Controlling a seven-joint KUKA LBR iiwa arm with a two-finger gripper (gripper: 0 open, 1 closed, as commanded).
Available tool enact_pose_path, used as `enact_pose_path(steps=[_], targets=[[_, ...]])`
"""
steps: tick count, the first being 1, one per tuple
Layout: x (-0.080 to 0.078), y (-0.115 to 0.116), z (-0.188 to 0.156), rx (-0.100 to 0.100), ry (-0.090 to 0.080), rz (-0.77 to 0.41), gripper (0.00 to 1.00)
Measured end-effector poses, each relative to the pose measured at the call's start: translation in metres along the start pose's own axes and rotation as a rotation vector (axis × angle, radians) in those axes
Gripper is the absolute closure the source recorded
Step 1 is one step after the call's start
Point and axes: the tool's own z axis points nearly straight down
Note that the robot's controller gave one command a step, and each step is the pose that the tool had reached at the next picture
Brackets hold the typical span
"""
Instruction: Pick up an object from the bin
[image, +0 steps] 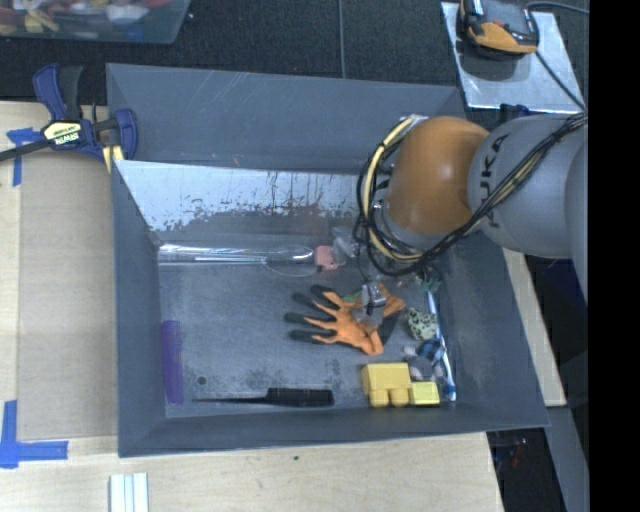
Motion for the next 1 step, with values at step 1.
enact_pose_path(steps=[1], targets=[[0.0044,-0.0076,-0.004,-0.001,-0.01,0.132,1.0]])
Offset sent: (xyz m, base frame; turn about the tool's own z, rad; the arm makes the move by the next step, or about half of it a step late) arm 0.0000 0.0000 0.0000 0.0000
